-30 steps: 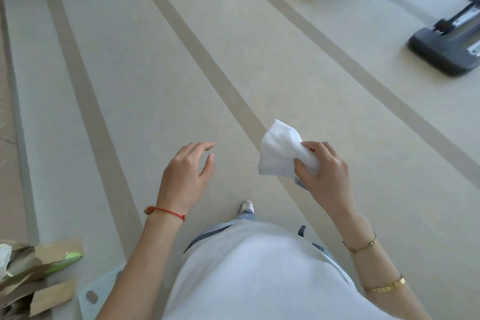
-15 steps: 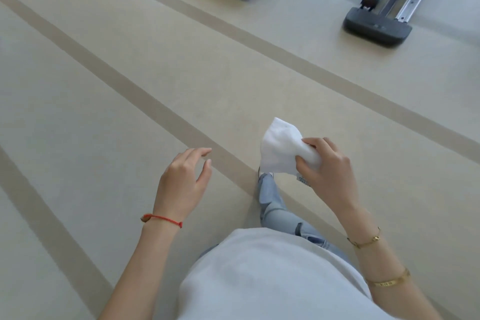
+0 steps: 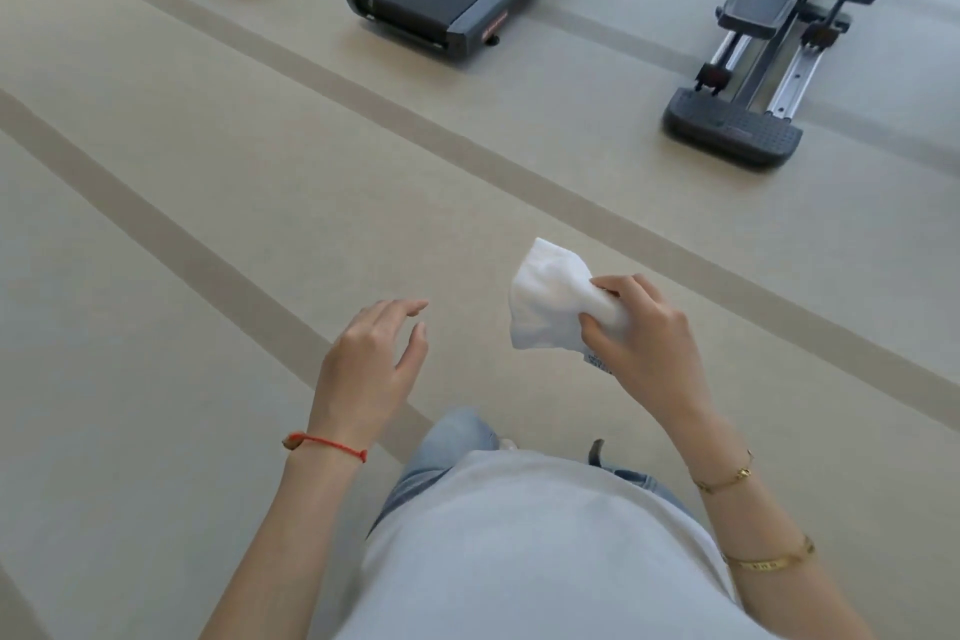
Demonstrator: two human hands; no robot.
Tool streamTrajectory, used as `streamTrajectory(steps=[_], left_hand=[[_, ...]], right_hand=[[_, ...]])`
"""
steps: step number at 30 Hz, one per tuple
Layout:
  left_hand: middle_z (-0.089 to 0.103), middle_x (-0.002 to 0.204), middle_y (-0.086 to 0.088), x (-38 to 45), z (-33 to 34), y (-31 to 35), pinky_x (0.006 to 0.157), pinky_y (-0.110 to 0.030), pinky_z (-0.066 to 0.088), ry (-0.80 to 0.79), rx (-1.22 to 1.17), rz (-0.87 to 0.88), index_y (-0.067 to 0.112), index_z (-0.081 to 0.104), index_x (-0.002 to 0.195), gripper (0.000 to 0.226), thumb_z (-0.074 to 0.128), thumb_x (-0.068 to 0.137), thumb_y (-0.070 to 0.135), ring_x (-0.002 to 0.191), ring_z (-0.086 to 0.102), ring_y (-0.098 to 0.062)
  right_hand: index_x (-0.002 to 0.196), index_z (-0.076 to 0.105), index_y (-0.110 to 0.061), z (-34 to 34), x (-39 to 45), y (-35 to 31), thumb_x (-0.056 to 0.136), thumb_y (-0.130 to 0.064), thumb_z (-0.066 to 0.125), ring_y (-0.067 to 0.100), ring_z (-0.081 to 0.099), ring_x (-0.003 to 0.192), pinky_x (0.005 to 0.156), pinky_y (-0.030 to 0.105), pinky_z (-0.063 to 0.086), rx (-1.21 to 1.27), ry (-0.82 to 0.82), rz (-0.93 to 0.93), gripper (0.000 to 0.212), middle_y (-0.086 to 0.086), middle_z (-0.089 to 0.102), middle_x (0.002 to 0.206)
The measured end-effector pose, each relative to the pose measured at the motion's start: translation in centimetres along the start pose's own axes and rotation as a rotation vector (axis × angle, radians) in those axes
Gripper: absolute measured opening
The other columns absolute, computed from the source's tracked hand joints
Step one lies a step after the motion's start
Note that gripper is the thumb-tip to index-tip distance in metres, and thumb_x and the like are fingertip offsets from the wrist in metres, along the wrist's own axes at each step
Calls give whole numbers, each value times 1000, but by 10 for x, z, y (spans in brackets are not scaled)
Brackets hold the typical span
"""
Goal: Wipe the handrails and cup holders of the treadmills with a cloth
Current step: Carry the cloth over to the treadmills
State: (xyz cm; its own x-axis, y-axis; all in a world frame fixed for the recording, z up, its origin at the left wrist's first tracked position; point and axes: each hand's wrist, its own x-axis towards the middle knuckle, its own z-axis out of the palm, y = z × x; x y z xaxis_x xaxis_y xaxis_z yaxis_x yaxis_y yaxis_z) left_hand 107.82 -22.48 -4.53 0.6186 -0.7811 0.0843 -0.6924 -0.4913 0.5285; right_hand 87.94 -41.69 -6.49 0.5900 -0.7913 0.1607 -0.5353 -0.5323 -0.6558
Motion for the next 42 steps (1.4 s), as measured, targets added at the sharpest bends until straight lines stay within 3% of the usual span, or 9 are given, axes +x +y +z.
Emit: streamTrajectory(steps=[10, 15, 18, 23, 29, 42], left_hand=[[69, 110, 0, 228, 38, -23, 89, -34, 52, -7, -11, 39, 13, 67, 117, 23, 57, 96, 18, 105, 64, -19], [69, 109, 2, 365, 38, -28, 89, -31, 50, 17, -13, 74, 15, 67, 117, 23, 58, 96, 18, 105, 63, -17], [69, 110, 3, 445, 35, -28, 89, -31, 50, 24, -3, 101, 16, 67, 117, 23, 58, 96, 18, 106, 63, -17], [69, 111, 2, 562, 34, -25, 90, -32, 50, -16, 7, 153, 14, 67, 117, 23, 58, 96, 16, 106, 63, -18], [69, 111, 2, 682, 55, -23, 90, -33, 51, -53, -8, 159, 15, 67, 118, 24, 59, 96, 17, 105, 64, -18], [70, 108, 0, 968, 114, 36, 86, -31, 51, 18, -45, 102, 14, 67, 117, 23, 57, 96, 16, 101, 65, -19]], right_hand=[[107, 64, -23, 46, 205, 36, 80, -23, 67, 7, 55, 76, 66, 29, 48, 23, 16, 41, 27, -11, 60, 100], [108, 64, -21, 65, 333, 41, 80, -20, 70, 6, 55, 77, 65, 18, 41, 25, 33, 51, 29, -10, 61, 99], [108, 65, -19, 71, 408, 37, 80, -17, 71, 13, 58, 80, 68, 26, 45, 48, 57, 60, 28, -8, 62, 97], [111, 64, -16, 74, 507, 37, 82, -15, 71, 14, 59, 78, 66, 24, 45, 41, 63, 98, 30, -5, 62, 99], [113, 65, -15, 77, 613, 59, 83, -19, 71, 16, 61, 84, 71, 35, 51, 21, 75, 146, 31, -4, 64, 105], [112, 65, -17, 55, 923, 145, 82, -20, 71, 11, 57, 82, 72, 26, 48, -8, 104, 61, 31, -7, 62, 100]])
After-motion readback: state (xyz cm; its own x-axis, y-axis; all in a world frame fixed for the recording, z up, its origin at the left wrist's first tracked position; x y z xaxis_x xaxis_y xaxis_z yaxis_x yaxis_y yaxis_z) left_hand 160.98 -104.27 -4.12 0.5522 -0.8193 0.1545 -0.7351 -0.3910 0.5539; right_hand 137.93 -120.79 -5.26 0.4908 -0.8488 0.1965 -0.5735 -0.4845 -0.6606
